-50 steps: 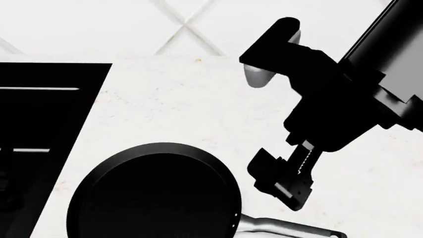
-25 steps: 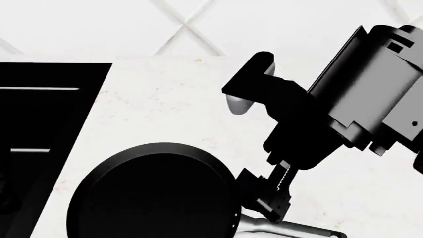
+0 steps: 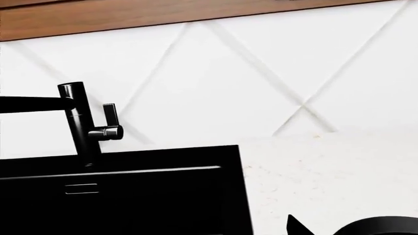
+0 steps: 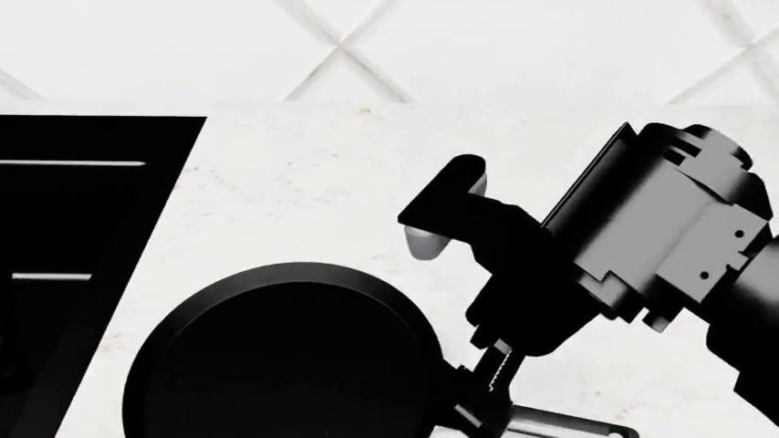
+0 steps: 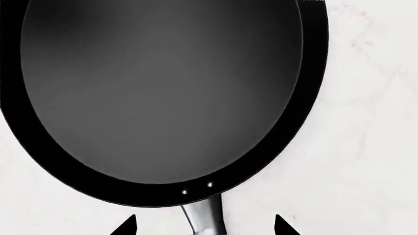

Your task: Pick the pan and sponge and place them into the sink. Then turn on the water.

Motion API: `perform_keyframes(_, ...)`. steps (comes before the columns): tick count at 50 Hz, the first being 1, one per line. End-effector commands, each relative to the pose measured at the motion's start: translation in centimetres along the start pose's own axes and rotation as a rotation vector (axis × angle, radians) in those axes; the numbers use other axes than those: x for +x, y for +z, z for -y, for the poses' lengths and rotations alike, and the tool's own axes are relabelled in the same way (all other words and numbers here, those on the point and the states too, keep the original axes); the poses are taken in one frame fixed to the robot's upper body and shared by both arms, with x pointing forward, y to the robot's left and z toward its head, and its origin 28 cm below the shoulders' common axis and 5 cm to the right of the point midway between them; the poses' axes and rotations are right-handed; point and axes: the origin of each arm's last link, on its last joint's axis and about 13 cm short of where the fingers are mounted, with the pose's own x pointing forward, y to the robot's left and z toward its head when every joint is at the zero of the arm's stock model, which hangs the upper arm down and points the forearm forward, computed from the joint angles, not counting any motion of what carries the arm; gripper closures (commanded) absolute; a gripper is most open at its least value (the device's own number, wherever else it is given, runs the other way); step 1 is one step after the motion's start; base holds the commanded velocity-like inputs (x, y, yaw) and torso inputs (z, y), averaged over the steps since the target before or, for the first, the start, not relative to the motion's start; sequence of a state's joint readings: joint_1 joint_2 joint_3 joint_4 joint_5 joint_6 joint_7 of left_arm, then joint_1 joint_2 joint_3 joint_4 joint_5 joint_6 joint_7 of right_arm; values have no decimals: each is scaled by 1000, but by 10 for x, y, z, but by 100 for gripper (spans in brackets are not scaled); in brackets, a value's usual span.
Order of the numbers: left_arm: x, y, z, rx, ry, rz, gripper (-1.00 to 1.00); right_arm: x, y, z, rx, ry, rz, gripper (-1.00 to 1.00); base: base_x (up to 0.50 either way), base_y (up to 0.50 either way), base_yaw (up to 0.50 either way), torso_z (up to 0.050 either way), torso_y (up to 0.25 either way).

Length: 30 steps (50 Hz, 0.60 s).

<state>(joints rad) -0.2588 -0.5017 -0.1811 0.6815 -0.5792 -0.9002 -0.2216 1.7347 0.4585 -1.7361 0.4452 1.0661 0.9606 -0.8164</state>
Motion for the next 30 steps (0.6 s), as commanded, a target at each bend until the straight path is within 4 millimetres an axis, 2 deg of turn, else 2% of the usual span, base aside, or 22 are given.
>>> perform_keyframes(1, 0, 1, -2, 0, 5, 1, -100, 11, -9, -3, 25, 41, 5, -100, 0, 0, 0, 0, 0)
perform_keyframes(8, -1, 1, -2, 0, 8, 0, -100, 8, -14, -10, 47, 65, -7, -100, 0, 0, 0, 0, 0)
perform_keyframes(30, -1, 1, -3, 3, 1, 0, -100, -3, -20, -5, 83, -11, -18, -100, 0, 0, 0, 0, 0)
